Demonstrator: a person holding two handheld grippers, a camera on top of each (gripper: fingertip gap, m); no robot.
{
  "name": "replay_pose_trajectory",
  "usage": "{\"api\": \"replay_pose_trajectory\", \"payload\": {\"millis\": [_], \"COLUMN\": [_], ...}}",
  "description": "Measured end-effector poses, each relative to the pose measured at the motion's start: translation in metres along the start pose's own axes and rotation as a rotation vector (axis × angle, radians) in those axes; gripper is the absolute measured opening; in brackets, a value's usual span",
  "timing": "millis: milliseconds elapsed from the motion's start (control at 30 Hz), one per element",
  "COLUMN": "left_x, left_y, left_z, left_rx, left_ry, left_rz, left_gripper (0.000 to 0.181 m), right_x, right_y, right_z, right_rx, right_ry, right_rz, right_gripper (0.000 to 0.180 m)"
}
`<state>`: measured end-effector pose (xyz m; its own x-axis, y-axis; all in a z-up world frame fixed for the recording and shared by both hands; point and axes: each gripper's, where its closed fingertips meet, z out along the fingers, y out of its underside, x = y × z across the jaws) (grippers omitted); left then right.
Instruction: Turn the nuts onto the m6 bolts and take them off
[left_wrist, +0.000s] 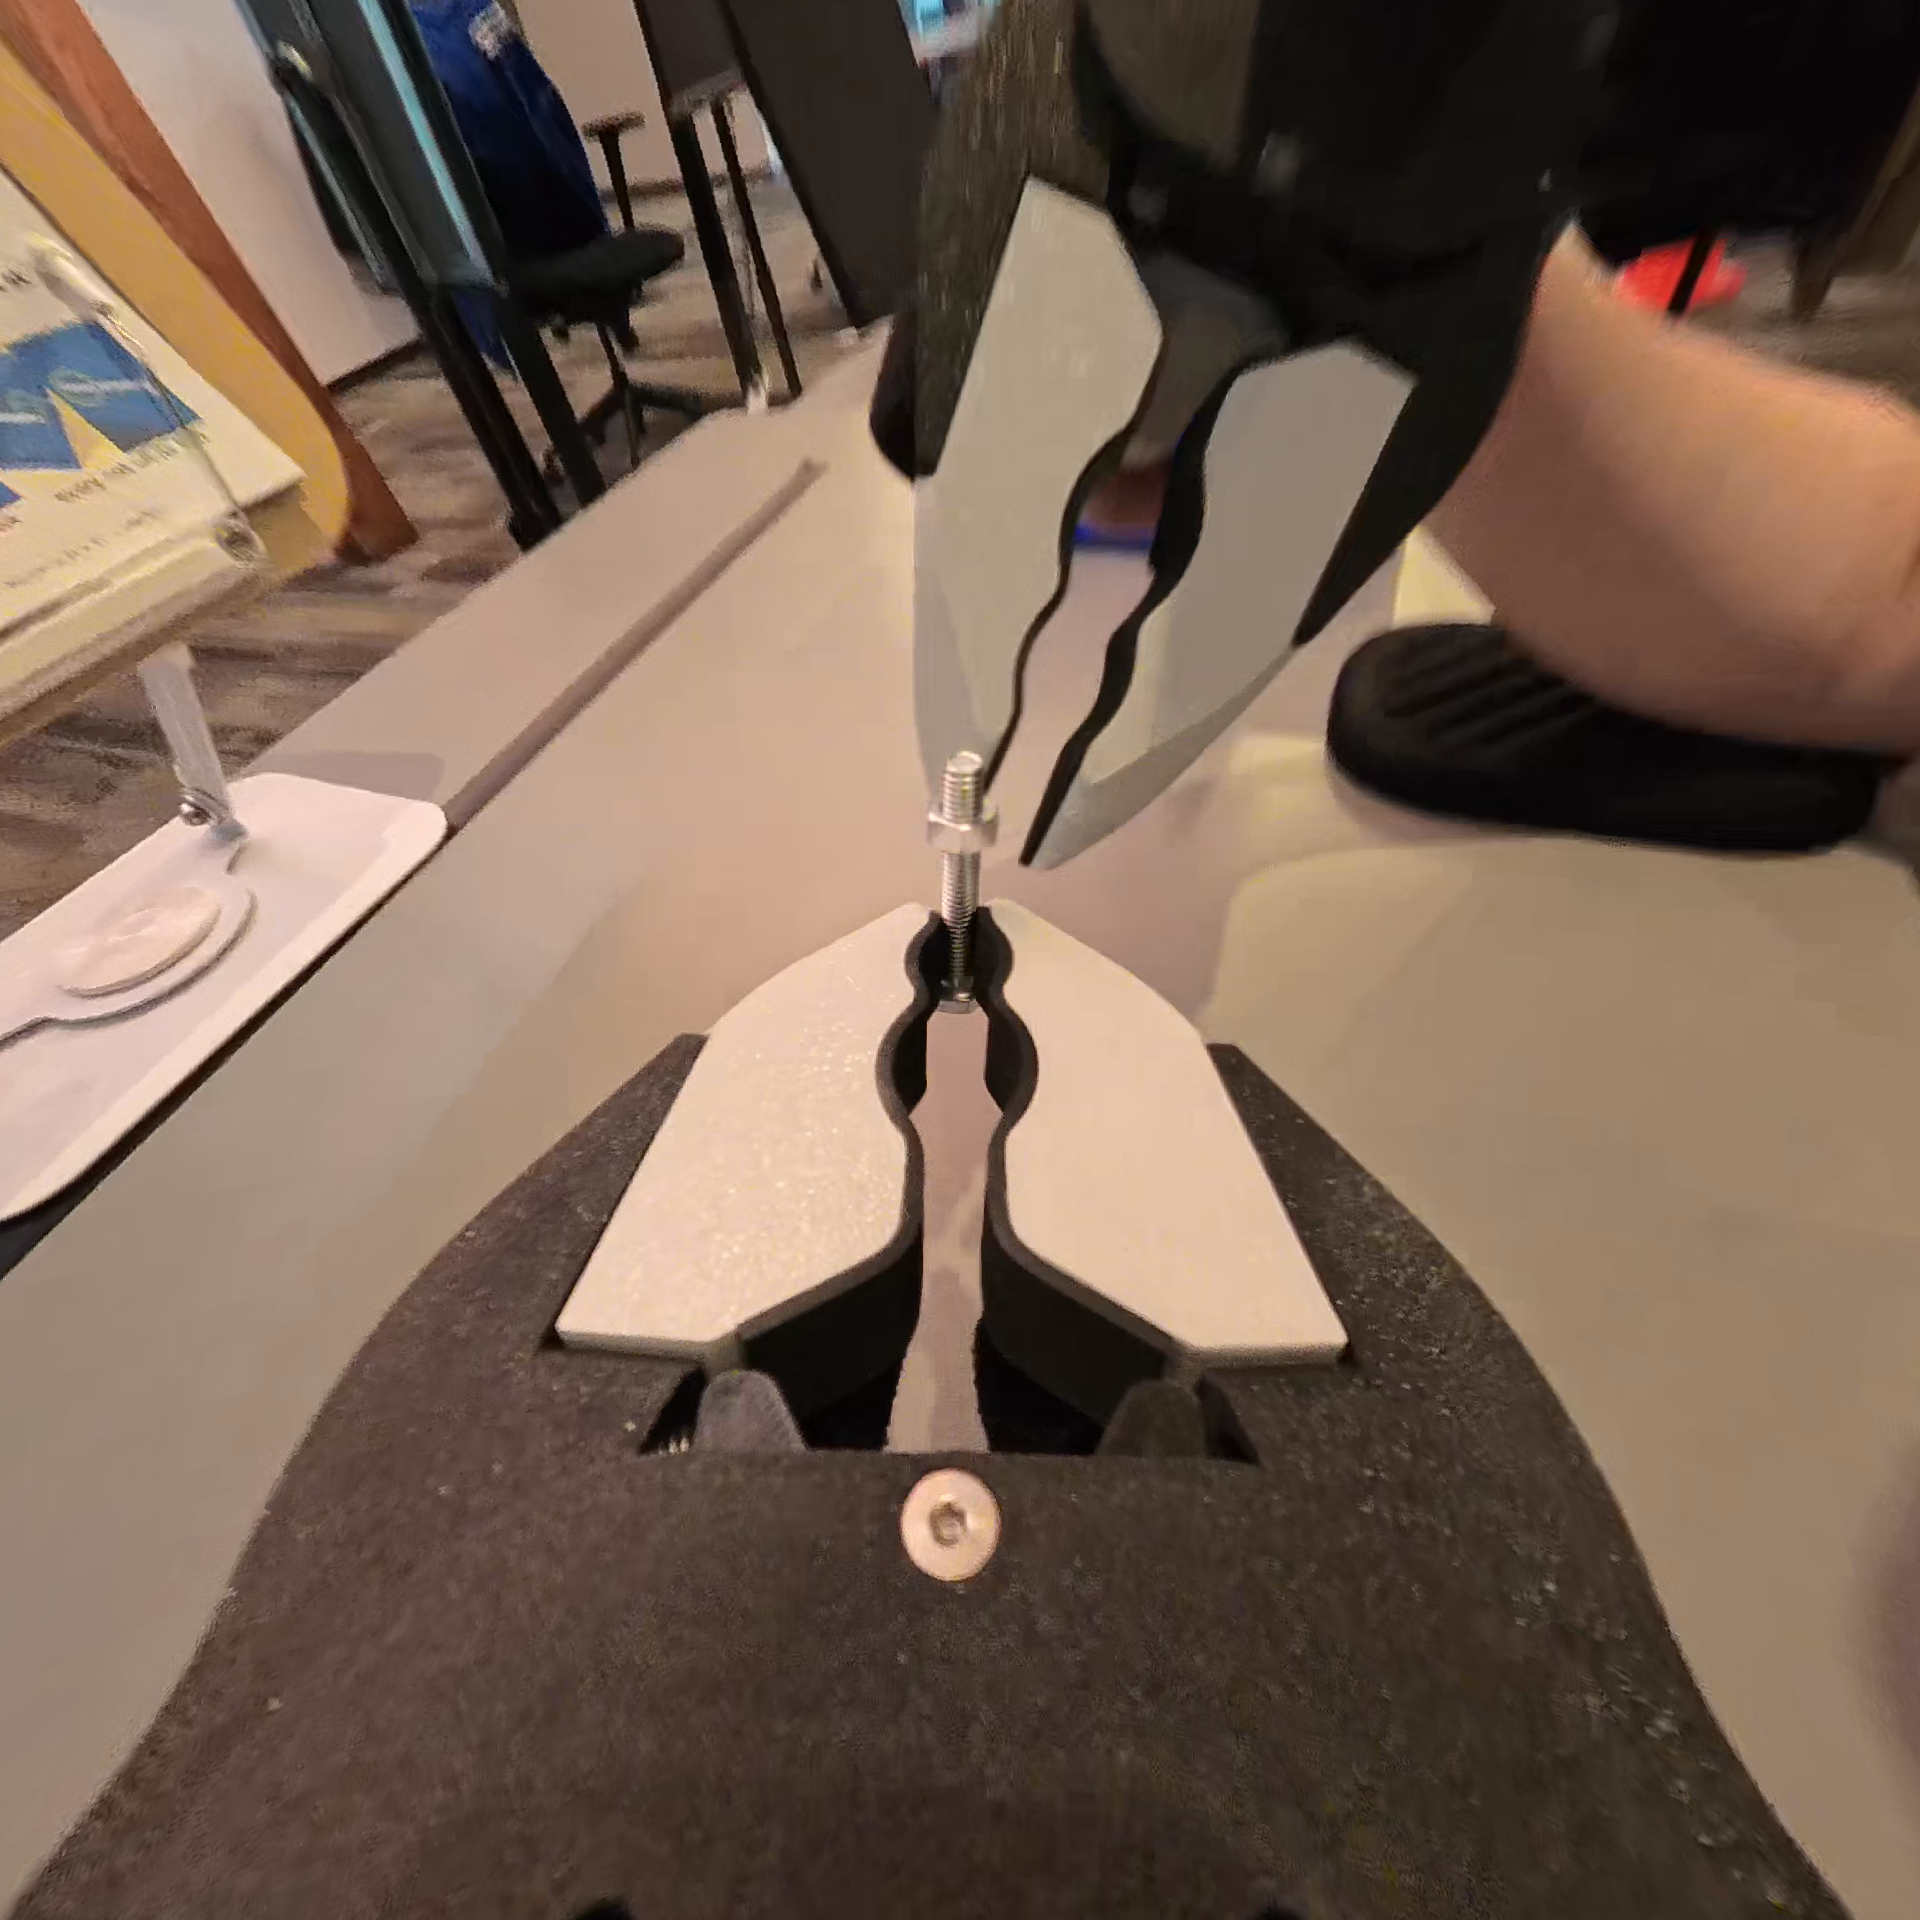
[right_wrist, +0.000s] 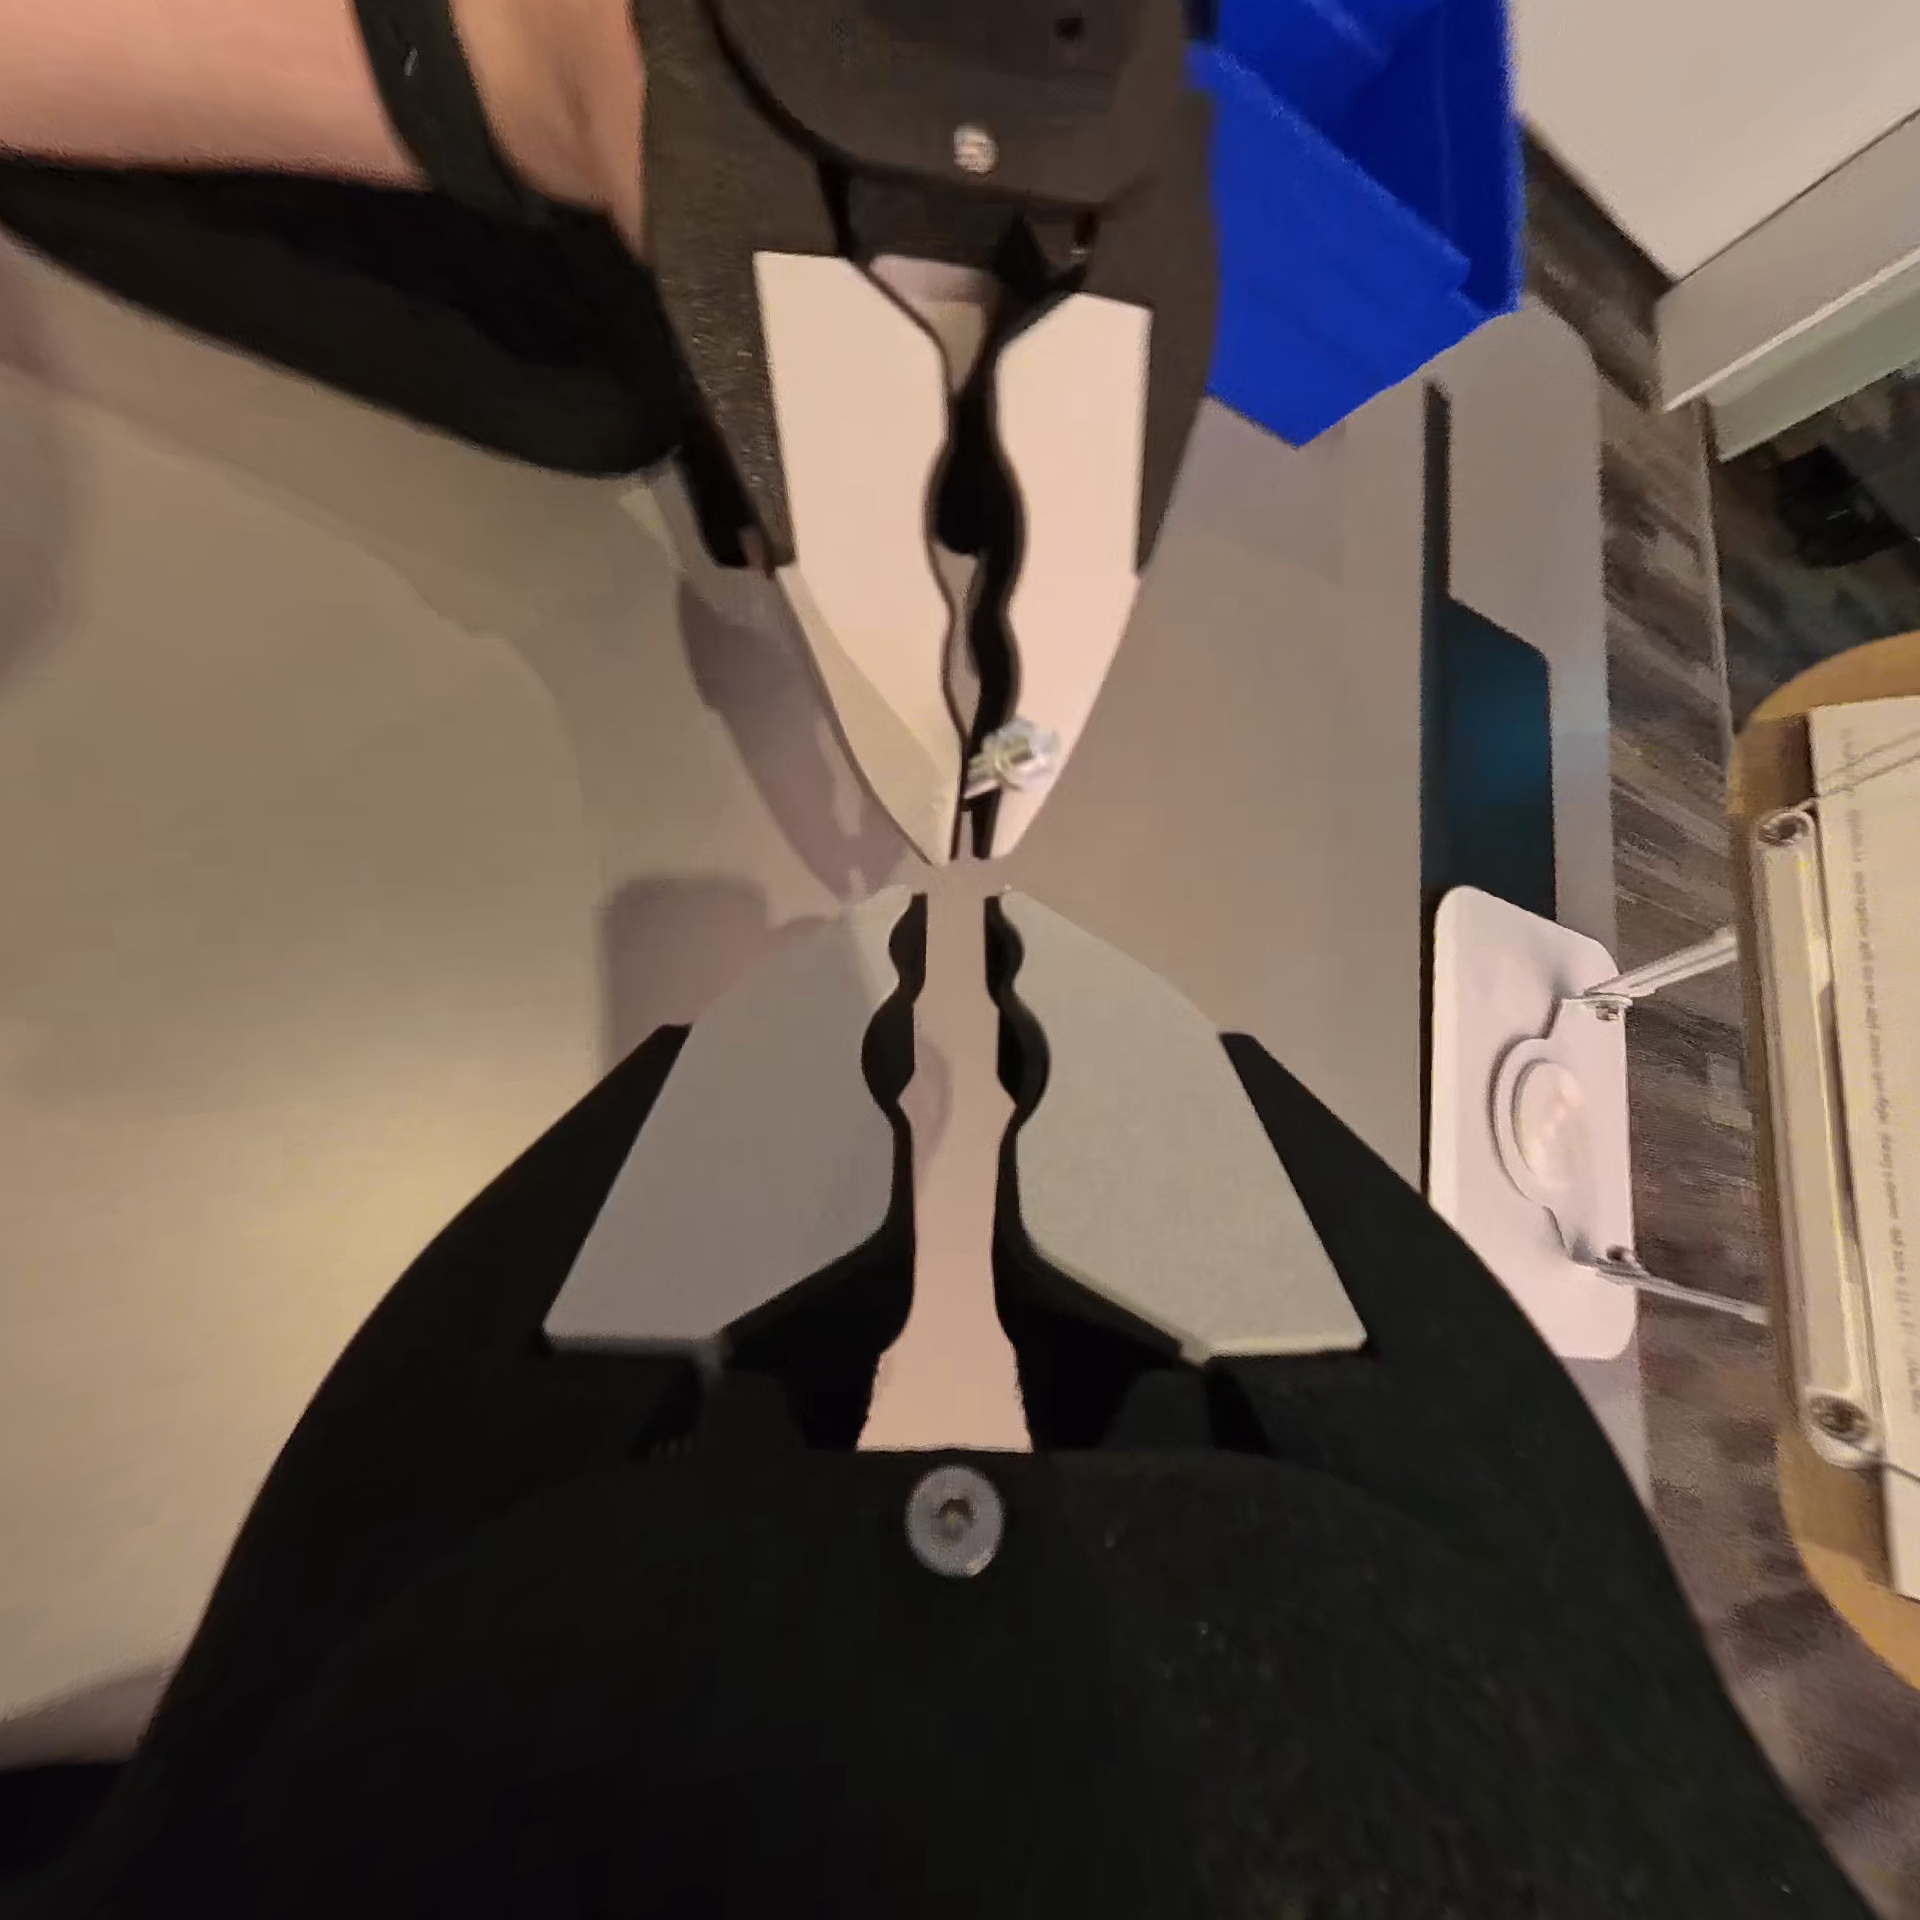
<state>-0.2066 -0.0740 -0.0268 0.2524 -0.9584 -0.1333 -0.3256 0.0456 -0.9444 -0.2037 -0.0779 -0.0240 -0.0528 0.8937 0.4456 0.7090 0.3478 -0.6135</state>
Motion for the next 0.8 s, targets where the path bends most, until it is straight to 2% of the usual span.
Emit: {"api": "replay_pose_trajectory", "payload": {"millis": [33,167,233,467,600,800], "left_x": [-0.002,-0.006,-0.008,-0.008,-0.006,-0.003], "left_y": [-0.007,-0.023,-0.027,-0.031,-0.031,-0.031], "left_z": [-0.004,-0.017,-0.02,-0.023,-0.022,-0.022], "left_rx": [0.044,0.158,0.189,0.216,0.214,0.211], "left_ry": [0.0,0.027,0.035,0.064,0.072,0.086], "left_rz": [-0.028,-0.119,-0.153,-0.199,-0.202,-0.195], "left_gripper": [0.005,0.005,0.005,0.005,0.005,0.005], "right_x": [0.006,0.025,0.03,0.028,0.024,0.022], "right_y": [-0.005,-0.042,-0.048,-0.053,-0.056,-0.06], "right_z": [-0.001,-0.014,-0.016,-0.011,-0.005,-0.003], "right_rx": [0.064,0.487,0.596,0.673,0.659,0.693], "right_ry": [0.006,-0.112,-0.178,-0.197,-0.196,-0.218], "right_rz": [0.049,0.379,0.483,0.492,0.476,0.494], "right_gripper": [0.012,0.013,0.013,0.013,0.013,0.005]}}
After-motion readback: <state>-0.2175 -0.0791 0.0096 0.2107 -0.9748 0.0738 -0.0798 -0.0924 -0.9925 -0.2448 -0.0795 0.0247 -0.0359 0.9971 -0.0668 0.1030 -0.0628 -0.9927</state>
